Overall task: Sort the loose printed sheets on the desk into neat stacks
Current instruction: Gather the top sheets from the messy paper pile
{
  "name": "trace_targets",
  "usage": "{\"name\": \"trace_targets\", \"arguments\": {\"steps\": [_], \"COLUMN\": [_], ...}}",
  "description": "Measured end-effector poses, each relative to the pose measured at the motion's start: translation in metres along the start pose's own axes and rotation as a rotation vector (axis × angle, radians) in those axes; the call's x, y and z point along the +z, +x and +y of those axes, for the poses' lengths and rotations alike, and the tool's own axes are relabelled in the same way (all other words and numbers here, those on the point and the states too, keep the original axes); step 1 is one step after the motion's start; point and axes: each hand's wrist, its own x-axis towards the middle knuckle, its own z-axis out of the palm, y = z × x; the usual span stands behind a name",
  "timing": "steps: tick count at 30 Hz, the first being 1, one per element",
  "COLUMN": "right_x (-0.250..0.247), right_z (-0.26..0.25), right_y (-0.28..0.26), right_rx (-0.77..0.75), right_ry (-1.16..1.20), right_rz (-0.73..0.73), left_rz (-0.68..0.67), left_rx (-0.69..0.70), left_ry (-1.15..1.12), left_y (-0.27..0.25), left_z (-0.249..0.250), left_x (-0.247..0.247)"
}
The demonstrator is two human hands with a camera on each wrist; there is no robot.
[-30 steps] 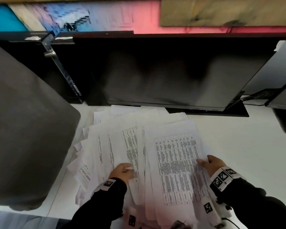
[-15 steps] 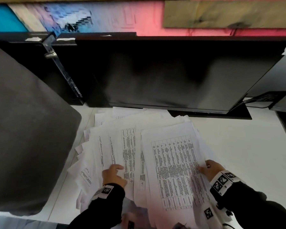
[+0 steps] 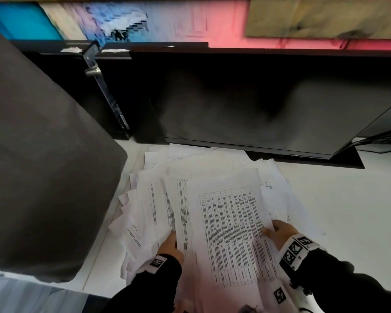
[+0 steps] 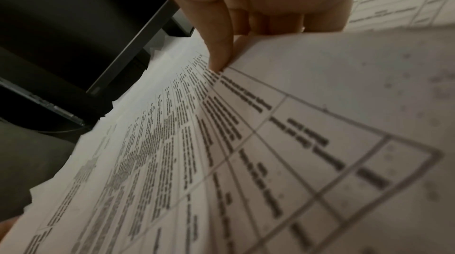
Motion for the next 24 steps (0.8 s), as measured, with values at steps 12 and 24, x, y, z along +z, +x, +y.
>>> {"name": "trace_targets", "arguments": {"steps": [12, 24], "right_x": [0.024, 0.004], "right_z": [-0.027, -0.023], "right_y": [-0.020, -0.032], "right_rx": [-0.085, -0.259], "right_ry": [-0.036, 0.110], "right_rz": [-0.043, 0.002], "left_rz": [-0.129, -0.009], "left_rx": [-0.041, 0.239], "left_ry": [0.006, -0.016], "left_y": [-0.009, -0.014], "left_z": [0.009, 0.007], "left_x": [-0.005, -0.025]}}
